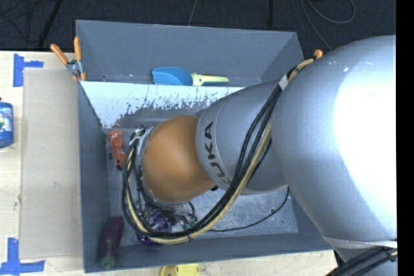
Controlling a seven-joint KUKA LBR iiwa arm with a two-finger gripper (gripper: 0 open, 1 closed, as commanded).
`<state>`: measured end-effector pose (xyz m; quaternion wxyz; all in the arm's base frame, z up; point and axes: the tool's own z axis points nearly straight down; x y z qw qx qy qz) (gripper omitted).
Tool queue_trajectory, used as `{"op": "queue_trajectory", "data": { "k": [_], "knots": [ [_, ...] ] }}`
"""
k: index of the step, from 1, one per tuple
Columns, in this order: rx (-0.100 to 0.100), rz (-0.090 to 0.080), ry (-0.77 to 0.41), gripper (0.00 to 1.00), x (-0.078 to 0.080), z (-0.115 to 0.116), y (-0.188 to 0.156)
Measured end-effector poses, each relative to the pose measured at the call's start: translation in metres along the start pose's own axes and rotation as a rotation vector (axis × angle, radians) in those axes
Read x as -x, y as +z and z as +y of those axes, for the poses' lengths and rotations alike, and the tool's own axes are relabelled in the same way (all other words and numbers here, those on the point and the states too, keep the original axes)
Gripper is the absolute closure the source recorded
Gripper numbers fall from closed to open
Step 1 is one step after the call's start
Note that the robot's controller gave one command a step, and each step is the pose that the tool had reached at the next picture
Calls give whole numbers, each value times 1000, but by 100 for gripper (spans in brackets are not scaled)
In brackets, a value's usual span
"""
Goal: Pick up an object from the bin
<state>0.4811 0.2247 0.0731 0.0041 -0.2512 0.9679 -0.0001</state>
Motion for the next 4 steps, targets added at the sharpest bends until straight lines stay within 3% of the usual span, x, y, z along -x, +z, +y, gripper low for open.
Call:
{"op": "queue_trajectory", "data": {
  "k": [1, 2, 3, 4],
  "knots": [
    [-1, -5, 30, 0, 13, -6, -1],
    [-1, 1, 40, 0, 16, -8, 0],
    [4, 7, -49, 0, 3, -59, -22],
    [-1, 10, -61, 0, 4, -91, -32]
  ]
}}
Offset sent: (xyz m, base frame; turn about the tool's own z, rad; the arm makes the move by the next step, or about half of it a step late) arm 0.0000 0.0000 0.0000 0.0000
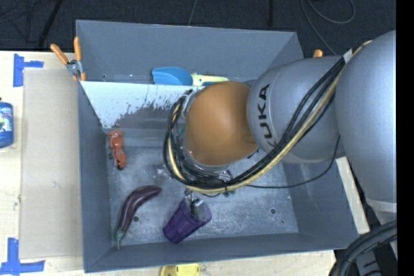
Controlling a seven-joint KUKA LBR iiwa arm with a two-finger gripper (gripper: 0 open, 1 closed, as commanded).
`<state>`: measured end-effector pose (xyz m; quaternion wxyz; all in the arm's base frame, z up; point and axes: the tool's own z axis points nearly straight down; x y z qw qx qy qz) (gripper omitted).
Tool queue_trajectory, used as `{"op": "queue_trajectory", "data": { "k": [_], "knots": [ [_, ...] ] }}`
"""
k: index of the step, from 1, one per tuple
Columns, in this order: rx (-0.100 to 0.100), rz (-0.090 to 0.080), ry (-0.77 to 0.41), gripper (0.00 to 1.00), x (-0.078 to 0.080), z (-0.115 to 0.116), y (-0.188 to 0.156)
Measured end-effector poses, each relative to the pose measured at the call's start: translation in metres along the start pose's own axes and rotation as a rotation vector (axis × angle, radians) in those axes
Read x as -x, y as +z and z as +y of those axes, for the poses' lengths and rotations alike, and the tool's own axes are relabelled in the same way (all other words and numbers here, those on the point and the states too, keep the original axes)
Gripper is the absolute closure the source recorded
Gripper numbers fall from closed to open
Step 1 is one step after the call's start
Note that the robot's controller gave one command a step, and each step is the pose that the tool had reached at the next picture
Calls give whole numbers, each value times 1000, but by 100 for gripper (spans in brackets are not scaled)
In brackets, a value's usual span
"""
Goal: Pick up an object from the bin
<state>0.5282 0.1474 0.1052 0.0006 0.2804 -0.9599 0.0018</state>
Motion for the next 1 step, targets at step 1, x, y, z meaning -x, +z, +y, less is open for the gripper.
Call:
{"op": "queue_trajectory", "data": {
  "k": [1],
  "knots": [
    [6, -4, -124, 0, 1, -1, 3]
  ]
}}
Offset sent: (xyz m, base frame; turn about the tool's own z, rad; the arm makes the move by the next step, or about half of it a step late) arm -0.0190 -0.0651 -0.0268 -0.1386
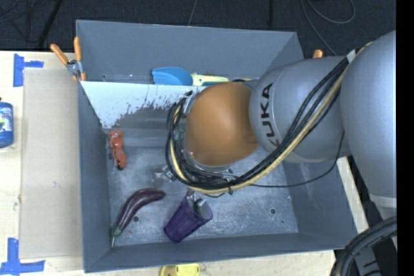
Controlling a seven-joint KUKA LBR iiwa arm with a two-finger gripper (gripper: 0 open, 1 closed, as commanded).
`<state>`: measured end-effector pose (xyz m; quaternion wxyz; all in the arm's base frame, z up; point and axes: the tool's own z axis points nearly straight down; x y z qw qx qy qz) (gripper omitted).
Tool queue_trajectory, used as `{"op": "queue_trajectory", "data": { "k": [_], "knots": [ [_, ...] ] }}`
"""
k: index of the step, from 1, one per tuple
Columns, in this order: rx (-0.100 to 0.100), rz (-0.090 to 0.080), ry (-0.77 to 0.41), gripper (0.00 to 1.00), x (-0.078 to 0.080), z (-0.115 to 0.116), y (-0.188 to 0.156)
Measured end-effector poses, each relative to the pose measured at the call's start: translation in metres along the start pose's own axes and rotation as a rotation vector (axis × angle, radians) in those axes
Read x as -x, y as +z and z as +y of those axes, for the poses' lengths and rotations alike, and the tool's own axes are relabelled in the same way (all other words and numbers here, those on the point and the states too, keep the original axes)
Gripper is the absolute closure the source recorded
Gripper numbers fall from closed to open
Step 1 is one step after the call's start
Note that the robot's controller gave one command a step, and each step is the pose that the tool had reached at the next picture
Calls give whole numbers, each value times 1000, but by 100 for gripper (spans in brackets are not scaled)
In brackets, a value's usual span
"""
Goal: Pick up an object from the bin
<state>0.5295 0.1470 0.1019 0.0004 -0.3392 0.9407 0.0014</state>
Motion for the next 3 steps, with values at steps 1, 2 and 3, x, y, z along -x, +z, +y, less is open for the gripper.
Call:
{"op": "queue_trajectory", "data": {
  "k": [1, 2, 3],
  "knots": [
    [-7, -4, -22, 0, -44, -33, 16],
    [-4, 4, -83, 0, -42, -29, 19],
    [-15, -6, -269, 100, -47, -9, 26]
  ]
}}
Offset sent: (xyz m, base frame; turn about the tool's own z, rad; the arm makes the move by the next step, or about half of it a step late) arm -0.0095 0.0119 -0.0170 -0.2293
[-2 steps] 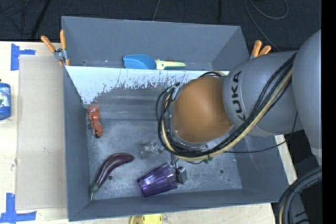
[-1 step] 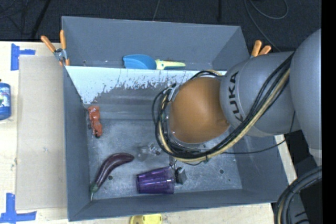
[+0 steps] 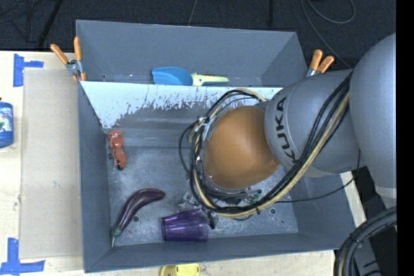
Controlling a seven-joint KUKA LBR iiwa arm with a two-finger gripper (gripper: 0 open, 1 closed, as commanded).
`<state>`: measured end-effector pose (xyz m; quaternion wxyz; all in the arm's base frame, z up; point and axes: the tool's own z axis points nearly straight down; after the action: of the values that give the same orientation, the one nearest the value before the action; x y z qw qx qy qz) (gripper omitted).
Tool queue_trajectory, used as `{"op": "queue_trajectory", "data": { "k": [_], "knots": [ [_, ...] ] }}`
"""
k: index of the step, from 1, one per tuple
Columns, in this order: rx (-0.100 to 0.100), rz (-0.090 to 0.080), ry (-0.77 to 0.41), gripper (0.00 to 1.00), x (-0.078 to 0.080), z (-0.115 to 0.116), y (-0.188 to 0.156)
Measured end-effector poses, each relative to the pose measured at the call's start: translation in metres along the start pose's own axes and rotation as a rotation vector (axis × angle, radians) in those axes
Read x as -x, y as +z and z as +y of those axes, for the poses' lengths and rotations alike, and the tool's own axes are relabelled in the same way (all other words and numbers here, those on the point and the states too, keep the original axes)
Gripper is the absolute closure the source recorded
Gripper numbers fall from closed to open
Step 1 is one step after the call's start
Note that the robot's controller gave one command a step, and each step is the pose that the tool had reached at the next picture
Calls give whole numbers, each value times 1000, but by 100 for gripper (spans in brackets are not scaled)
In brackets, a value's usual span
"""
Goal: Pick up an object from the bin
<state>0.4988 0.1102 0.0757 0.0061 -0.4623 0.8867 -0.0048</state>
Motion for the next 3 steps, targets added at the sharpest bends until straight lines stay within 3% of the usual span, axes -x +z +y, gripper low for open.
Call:
{"op": "queue_trajectory", "data": {
  "k": [2, 3],
  "knots": [
    [4, -3, 63, 100, 0, 5, -6],
    [14, 3, 101, 100, -6, -6, -12]
  ]
}}
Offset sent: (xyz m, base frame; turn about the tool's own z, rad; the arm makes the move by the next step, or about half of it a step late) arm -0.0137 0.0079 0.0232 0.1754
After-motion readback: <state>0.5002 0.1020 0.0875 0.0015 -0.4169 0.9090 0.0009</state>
